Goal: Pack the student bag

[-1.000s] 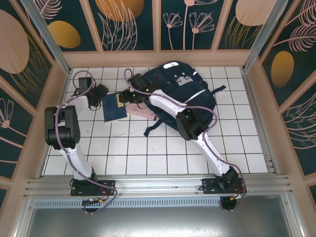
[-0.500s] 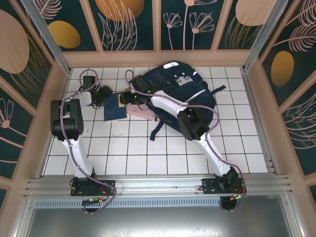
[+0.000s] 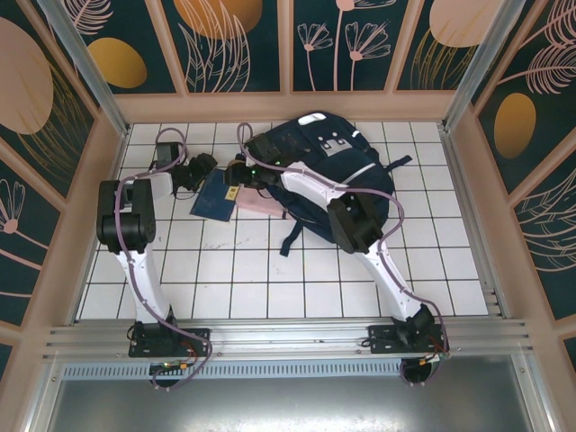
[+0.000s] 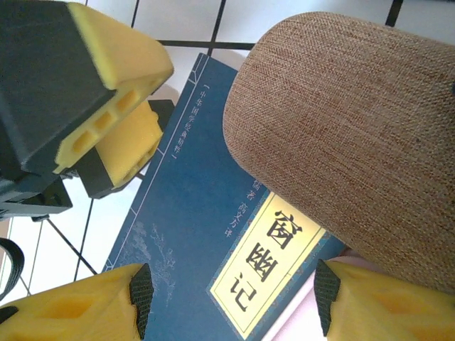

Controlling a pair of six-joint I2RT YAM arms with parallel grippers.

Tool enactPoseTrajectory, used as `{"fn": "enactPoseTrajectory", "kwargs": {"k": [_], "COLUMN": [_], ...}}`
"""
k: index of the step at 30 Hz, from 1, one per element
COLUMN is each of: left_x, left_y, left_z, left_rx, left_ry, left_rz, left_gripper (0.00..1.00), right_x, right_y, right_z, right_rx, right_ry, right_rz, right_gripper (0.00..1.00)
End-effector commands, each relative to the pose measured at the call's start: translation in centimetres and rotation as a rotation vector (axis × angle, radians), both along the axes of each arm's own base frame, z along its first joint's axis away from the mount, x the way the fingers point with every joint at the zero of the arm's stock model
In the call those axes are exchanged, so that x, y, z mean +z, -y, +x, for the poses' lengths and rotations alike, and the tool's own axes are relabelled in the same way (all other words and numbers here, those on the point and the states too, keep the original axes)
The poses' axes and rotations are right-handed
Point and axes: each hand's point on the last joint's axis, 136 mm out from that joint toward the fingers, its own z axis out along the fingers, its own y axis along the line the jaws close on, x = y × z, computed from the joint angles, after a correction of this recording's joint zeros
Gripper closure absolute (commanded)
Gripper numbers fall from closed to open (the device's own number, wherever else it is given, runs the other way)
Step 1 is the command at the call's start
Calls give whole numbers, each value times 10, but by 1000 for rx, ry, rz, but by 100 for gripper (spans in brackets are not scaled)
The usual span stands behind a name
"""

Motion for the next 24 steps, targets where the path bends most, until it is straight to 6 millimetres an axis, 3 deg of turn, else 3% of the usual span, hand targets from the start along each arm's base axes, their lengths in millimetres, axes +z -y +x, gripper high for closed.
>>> {"fn": "enactPoseTrajectory", "kwargs": {"k": [1,4,10,13,20,24], "left_x": [-6,-13,-23,-30,-32,-32], "left_y": [70,77,81,84,85,75], "left_z": [-49,-67,-94,-103,-110,-115], "left_rx": [-168,-172,-152,-162,-158,-130], "left_ry": [-148,-184,-219,-238,-251,-265], "left_rz": [-277,-296,-242,-189,-71,-11], "left_gripper": [33,34,35,34,31,29], "right_x": [-67,-54,8,28,30,31], "right_y": [36,37,52,65,90,87], "right_z": [-21,-27,-33,-45,-100,-133], "right_rx": [-30,-5,-23,-47,-72,-61], "right_ry": [-173,-161,-65,-48,-150,-197], "right_rz": [-141,-121,-58,-48,34,86], "right_gripper": [36,36,36,35,36,38]}}
